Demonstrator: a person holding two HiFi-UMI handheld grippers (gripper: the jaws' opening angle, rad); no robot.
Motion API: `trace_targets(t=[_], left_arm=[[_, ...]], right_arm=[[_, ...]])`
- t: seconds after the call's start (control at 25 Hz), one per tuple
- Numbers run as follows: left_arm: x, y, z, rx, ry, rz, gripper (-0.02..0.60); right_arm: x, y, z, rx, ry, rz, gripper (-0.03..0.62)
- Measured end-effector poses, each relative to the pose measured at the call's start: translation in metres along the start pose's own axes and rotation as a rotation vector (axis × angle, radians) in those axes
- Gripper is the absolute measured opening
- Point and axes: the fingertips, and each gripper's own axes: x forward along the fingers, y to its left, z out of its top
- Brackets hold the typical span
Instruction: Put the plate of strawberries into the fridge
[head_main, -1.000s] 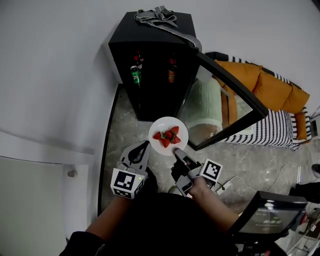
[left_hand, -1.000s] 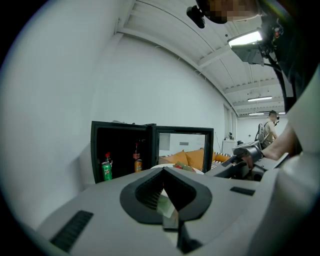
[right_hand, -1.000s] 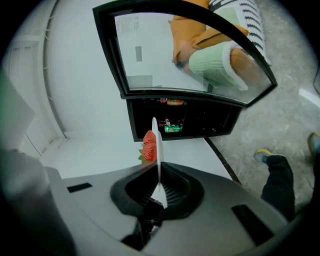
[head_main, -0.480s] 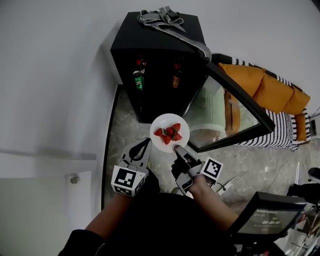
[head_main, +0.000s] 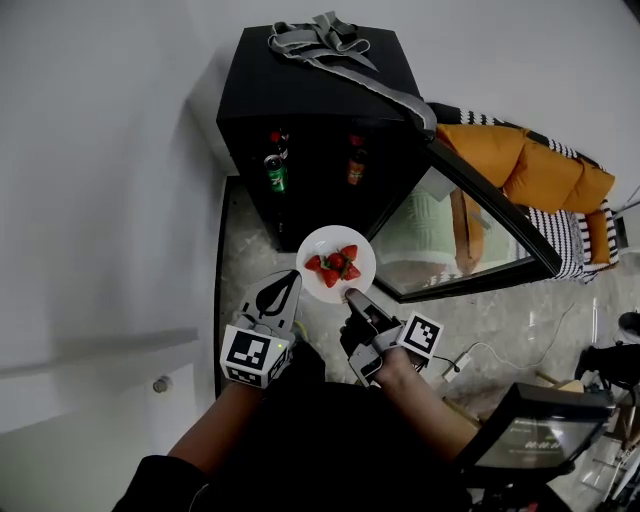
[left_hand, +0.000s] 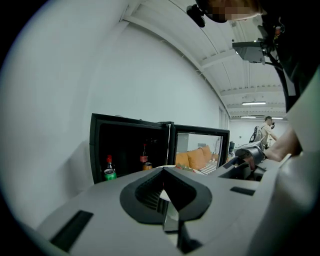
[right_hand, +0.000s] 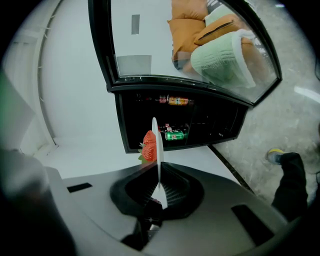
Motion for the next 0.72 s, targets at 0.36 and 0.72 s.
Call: trace_targets(t=[0.36,0.72], left_arm=[[0.033,0.052,0.010,0.028,0.005,-0.093,0.006],[0.049,0.076,0.004,-0.008,0.012,-0.140,0.006]], right_arm=[[0.050,0.006,0.005,0.020,-0.090,-0.011,0.020],[0.071,-0.002,0.010,0.011,-0.137,-0.054,0.018]])
